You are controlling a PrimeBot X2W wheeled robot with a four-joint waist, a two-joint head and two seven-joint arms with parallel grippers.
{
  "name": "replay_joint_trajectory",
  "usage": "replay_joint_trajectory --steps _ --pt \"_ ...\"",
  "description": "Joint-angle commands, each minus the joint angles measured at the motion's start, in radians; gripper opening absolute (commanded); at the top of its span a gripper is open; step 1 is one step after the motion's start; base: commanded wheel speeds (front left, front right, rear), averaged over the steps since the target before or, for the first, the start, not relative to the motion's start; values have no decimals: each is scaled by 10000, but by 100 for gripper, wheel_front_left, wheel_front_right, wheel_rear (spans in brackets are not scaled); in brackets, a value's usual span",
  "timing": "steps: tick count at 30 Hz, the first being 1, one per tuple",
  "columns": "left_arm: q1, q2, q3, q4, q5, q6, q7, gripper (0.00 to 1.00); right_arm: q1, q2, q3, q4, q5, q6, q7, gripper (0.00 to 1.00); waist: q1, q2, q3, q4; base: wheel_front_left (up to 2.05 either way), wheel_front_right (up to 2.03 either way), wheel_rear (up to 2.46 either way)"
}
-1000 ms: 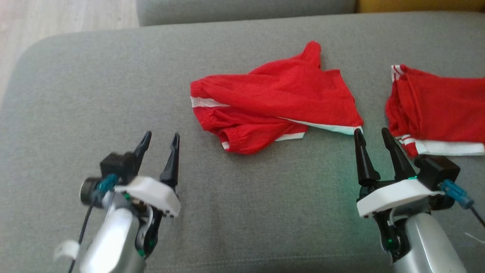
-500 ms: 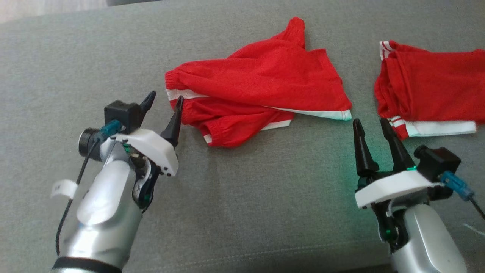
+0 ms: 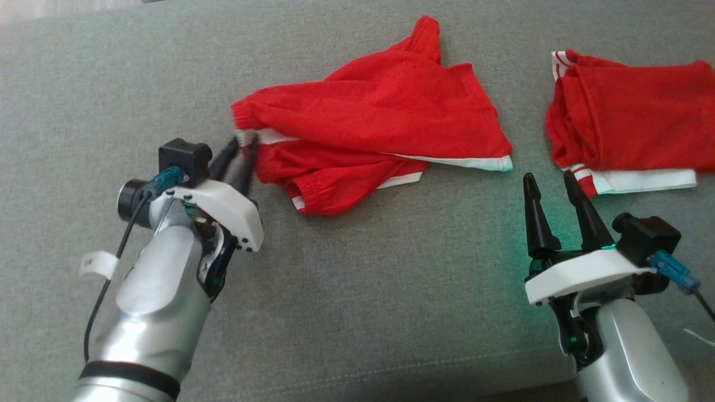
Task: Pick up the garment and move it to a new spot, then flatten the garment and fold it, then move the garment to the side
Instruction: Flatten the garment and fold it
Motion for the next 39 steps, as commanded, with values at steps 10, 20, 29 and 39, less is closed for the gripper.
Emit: replay_joint_trajectory --steps 10,20,29,39 --pt "-618 157 92 -470 -38 -53 -502 0 -689 5 137 487 -646 65 498 100 0 -1 42 394 0 0 0" --pt "-447 11 -266 -1009 74 -44 -572 0 -1953 5 -37 2212 112 65 661 100 0 -1 140 832 0 0 0" --pt "-415 -69 -510 -1253 108 -21 -583 0 -2661 5 -288 3943 247 65 803 100 0 -1 189 977 0 0 0" --pt "-424 -25 -649 -1438 73 45 -556 0 -3228 5 212 5118 629 65 592 17 0 -1 312 954 0 0 0"
